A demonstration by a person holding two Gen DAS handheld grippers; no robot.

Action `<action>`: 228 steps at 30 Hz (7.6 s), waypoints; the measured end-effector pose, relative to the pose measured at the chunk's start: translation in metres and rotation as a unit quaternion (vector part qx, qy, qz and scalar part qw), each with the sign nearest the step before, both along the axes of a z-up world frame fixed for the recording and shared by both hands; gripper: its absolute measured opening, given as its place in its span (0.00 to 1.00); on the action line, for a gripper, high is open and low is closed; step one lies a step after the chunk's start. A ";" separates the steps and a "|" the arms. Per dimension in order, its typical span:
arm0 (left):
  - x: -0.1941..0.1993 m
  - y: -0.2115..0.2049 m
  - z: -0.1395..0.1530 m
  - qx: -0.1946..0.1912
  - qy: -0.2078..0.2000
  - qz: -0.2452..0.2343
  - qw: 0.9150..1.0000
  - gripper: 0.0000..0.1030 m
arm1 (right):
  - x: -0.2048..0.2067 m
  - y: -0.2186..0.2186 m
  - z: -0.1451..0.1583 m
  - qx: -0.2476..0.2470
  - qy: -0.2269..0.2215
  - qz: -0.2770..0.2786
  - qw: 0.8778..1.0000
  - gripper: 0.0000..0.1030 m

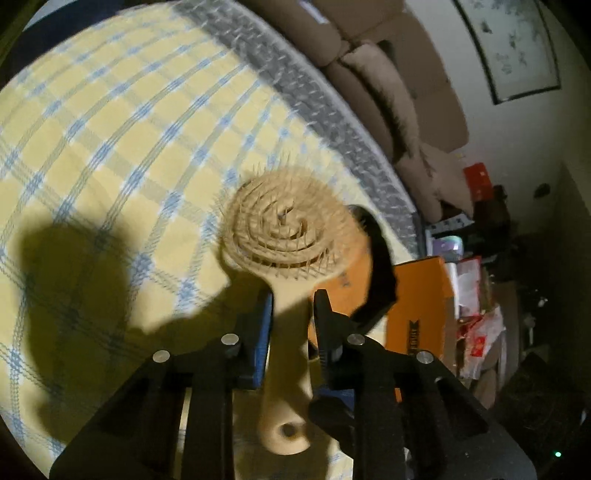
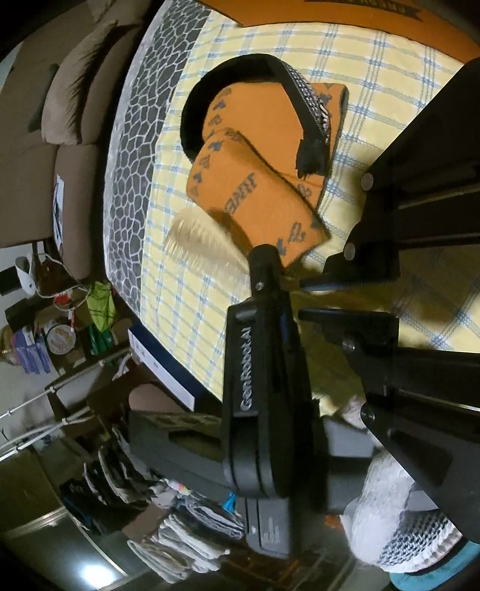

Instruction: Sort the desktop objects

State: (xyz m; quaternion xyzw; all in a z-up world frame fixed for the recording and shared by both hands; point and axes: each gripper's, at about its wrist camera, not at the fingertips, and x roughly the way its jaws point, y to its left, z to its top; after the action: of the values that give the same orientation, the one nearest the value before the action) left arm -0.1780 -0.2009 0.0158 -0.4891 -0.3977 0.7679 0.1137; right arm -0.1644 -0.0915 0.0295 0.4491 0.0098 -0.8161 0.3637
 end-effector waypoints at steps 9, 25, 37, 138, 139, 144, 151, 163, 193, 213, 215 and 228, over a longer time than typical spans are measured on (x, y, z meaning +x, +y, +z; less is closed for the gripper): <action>0.001 0.024 0.005 -0.018 0.010 -0.030 0.999 0.14 | -0.010 0.026 0.002 -0.018 -0.022 -0.023 0.999 0.10; 0.002 0.010 -0.009 0.010 -0.011 -0.002 1.000 0.13 | -0.040 0.076 -0.020 -0.044 -0.095 -0.107 0.989 0.47; 0.000 -0.011 -0.023 0.024 -0.016 0.033 0.999 0.66 | -0.019 0.012 -0.049 0.091 -0.030 -0.035 0.995 0.43; -0.034 0.179 0.091 0.042 0.079 -0.138 0.986 0.38 | -0.007 0.168 0.045 0.003 0.005 -0.076 0.997 0.20; -0.038 0.189 0.094 0.039 0.079 -0.143 0.986 0.38 | -0.010 0.179 0.047 -0.003 0.005 -0.084 0.996 0.20; -0.049 0.242 0.099 0.022 0.072 -0.182 0.980 0.38 | -0.021 0.225 0.050 -0.022 0.000 -0.124 0.992 0.20; -0.056 0.295 0.097 -0.018 0.065 -0.219 0.973 0.38 | -0.036 0.267 0.041 -0.015 -0.012 -0.173 0.985 0.20; -0.071 0.324 0.064 -0.086 0.040 -0.235 0.967 0.38 | -0.063 0.277 0.006 0.049 -0.051 -0.211 0.975 0.20; -0.052 0.262 0.106 -0.102 0.070 -0.195 0.973 0.64 | -0.059 0.274 -0.004 0.093 -0.048 -0.224 0.969 0.19; -0.036 0.233 0.099 -0.115 0.056 -0.198 0.972 0.67 | -0.057 0.274 -0.002 0.121 -0.050 -0.254 0.958 0.29; -0.031 0.220 0.099 -0.130 0.058 -0.188 0.972 0.80 | -0.053 0.274 0.006 0.104 -0.045 -0.254 0.961 0.38; 0.001 0.118 0.078 -0.208 0.046 -0.110 0.971 1.00 | -0.029 0.218 0.057 0.057 0.022 -0.210 0.976 0.79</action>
State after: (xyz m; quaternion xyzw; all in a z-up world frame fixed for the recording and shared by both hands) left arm -0.1774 -0.0829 0.0943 -0.5068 -0.1675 0.8383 0.1110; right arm -0.1935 0.1262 0.0870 0.4426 -0.0302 -0.8823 0.1577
